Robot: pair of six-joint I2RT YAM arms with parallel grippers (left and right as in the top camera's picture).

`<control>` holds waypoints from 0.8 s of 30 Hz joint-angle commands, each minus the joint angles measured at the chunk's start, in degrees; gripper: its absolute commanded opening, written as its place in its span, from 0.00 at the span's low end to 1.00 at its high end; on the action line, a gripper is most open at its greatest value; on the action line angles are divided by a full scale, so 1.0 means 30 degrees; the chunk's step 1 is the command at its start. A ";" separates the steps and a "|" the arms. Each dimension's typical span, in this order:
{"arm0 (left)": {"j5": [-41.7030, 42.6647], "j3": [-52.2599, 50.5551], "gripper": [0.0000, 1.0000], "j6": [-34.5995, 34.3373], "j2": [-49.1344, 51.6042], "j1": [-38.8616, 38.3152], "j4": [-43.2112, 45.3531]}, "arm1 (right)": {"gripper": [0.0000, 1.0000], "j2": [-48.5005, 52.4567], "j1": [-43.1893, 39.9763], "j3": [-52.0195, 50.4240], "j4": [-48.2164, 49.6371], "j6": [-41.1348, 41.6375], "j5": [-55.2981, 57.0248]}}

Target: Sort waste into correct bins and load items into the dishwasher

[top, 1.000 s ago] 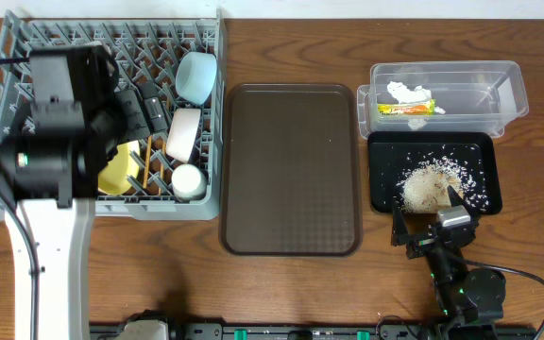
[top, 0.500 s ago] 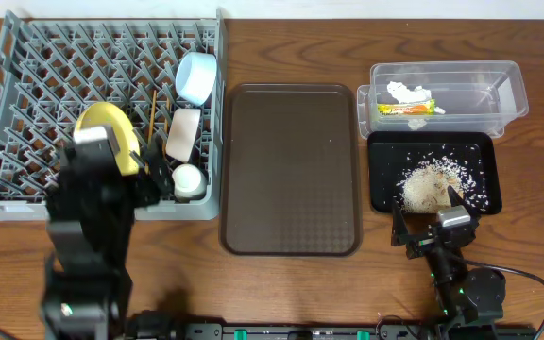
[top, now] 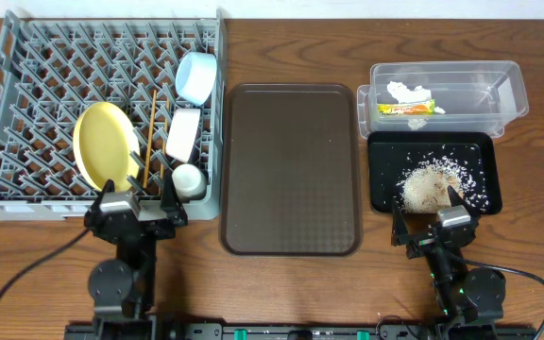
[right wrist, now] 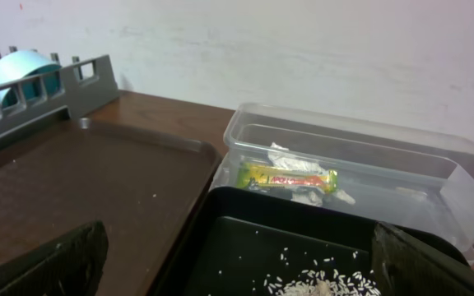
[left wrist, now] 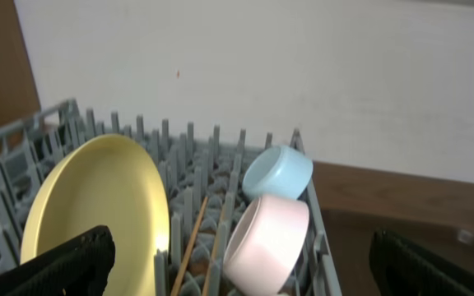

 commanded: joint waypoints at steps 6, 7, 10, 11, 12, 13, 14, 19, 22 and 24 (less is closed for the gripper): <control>0.0291 -0.2448 0.99 0.3067 -0.2091 -0.0860 0.1027 | 0.99 -0.0124 -0.0175 -0.0015 -0.0066 -0.0240 -0.0080; 0.0284 -0.2703 0.99 0.3308 -0.2288 -0.0852 0.0984 | 0.99 -0.0124 -0.0175 -0.0015 -0.0066 -0.0240 -0.0080; 0.0240 -0.3417 0.99 0.3606 -0.2798 -0.0852 0.0889 | 0.99 -0.0124 -0.0175 -0.0015 -0.0066 -0.0240 -0.0087; 0.0219 -0.3381 0.99 0.3614 -0.2987 -0.0852 0.0007 | 0.99 -0.0124 -0.0175 -0.0015 -0.0066 -0.0240 -0.0087; 0.0219 -0.3381 0.99 0.3614 -0.3096 -0.0852 -0.0532 | 0.99 -0.0124 -0.0175 -0.0015 -0.0066 -0.0240 -0.0087; 0.0219 -0.3388 0.99 0.3614 -0.3169 -0.0852 -0.1166 | 0.99 -0.0124 -0.0175 -0.0015 -0.0066 -0.0240 -0.0087; 0.0219 -0.3381 0.99 0.3606 -0.3162 -0.0852 -0.1712 | 0.99 -0.0124 -0.0175 -0.0015 -0.0066 -0.0240 -0.0080; 0.0204 -0.3381 0.99 0.3526 -0.3162 -0.0852 -0.2674 | 0.99 -0.0124 -0.0175 -0.0015 -0.0066 -0.0240 -0.0080; 0.0204 -0.3381 0.99 0.3526 -0.3118 -0.0852 -0.2645 | 0.99 -0.0124 -0.0175 -0.0015 -0.0066 -0.0240 -0.0087; 0.0211 -0.3381 0.99 0.3526 -0.3075 -0.0852 -0.2645 | 0.99 -0.0124 -0.0175 -0.0015 -0.0066 -0.0240 -0.0087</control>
